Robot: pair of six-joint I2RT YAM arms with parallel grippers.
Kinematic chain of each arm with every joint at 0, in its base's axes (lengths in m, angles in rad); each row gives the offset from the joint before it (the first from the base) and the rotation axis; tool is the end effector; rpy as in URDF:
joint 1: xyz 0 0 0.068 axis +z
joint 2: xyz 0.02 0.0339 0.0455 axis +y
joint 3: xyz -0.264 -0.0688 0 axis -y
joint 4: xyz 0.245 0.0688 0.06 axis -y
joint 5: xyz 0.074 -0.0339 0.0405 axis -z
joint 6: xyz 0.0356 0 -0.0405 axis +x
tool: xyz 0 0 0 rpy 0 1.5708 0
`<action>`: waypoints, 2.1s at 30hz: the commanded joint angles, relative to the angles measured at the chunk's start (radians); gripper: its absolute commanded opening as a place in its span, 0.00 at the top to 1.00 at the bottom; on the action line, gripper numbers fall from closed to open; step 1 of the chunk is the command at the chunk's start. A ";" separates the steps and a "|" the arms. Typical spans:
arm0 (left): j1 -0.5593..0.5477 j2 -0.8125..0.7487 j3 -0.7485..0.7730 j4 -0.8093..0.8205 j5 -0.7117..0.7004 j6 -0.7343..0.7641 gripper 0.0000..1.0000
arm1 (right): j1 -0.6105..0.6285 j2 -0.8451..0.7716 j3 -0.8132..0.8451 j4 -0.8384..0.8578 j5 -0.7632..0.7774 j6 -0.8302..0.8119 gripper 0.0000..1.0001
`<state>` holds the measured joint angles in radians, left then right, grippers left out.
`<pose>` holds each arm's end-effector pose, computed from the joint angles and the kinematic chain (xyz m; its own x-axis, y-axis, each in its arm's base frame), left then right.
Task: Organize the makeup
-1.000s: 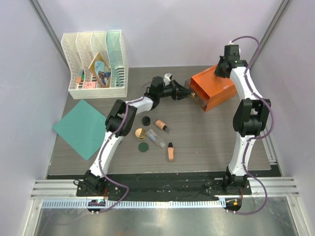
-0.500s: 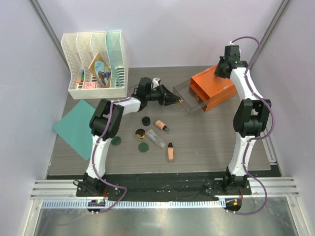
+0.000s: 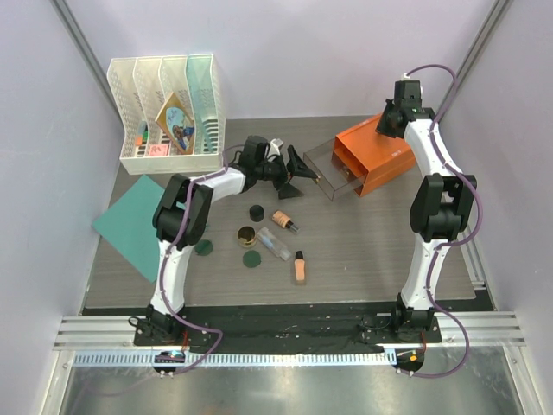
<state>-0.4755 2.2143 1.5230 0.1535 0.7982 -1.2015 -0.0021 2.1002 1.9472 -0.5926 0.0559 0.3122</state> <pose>0.4242 -0.2471 0.1641 -0.9723 -0.2315 0.0321 -0.1120 0.3411 -0.9333 0.4851 -0.0030 0.2890 -0.6324 0.3080 -0.7108 0.2494 0.9497 0.1896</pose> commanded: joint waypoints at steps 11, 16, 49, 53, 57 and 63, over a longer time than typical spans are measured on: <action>0.038 -0.332 0.069 -0.668 -0.209 0.726 0.00 | 0.014 0.075 -0.109 -0.184 -0.077 -0.035 0.99; -0.003 -0.340 0.088 -0.902 -0.361 0.936 0.00 | 0.014 0.061 -0.152 -0.182 -0.079 -0.042 0.99; -0.304 -0.177 0.091 -0.873 -0.766 1.412 0.00 | 0.016 0.066 -0.186 -0.179 -0.091 -0.062 0.99; -0.344 -0.130 0.092 -0.876 -0.792 1.412 0.00 | 0.014 0.064 -0.186 -0.179 -0.088 -0.064 0.99; -0.365 -0.091 0.080 -0.862 -0.829 1.415 0.01 | 0.014 0.064 -0.188 -0.180 -0.088 -0.065 0.99; -0.371 -0.036 0.088 -0.853 -0.904 1.402 0.04 | 0.016 0.058 -0.194 -0.179 -0.091 -0.064 0.99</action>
<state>-0.8474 2.1265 1.6196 -0.7208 -0.0269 0.1921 -0.0074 2.0548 1.8454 -0.4961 0.0273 0.2615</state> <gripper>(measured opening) 0.978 0.016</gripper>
